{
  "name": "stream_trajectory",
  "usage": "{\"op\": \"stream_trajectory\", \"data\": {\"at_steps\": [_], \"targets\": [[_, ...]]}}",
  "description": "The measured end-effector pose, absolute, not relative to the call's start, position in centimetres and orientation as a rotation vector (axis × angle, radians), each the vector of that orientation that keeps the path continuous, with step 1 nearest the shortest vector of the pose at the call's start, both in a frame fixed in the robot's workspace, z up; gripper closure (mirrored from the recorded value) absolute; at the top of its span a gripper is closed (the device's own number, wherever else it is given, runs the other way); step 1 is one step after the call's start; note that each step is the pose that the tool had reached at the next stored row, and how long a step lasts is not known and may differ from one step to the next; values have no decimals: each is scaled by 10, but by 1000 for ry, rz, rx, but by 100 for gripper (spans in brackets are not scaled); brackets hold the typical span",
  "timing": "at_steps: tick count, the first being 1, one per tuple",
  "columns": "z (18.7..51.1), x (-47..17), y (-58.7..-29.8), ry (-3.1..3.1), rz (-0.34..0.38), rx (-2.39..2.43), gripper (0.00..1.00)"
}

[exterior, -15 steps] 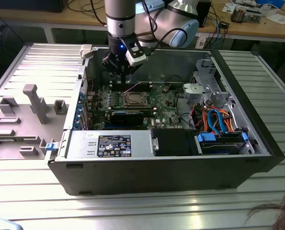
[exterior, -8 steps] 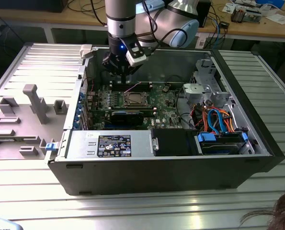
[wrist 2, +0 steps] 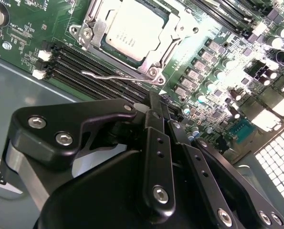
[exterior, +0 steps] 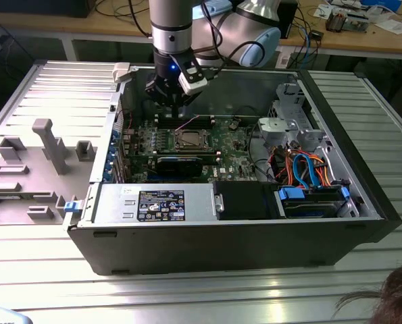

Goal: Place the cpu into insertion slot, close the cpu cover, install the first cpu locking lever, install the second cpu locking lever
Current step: 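Install the first cpu locking lever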

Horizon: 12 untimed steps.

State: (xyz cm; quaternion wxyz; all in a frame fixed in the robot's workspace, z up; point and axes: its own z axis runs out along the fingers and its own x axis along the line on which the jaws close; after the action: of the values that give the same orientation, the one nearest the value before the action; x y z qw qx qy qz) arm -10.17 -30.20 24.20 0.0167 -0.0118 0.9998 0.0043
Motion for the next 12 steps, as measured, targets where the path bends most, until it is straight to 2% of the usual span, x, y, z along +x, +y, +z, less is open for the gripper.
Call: {"op": "stream_trajectory", "data": {"at_steps": [12], "targets": [[239, -97, -300, 3108, 13, -36, 89]]}}
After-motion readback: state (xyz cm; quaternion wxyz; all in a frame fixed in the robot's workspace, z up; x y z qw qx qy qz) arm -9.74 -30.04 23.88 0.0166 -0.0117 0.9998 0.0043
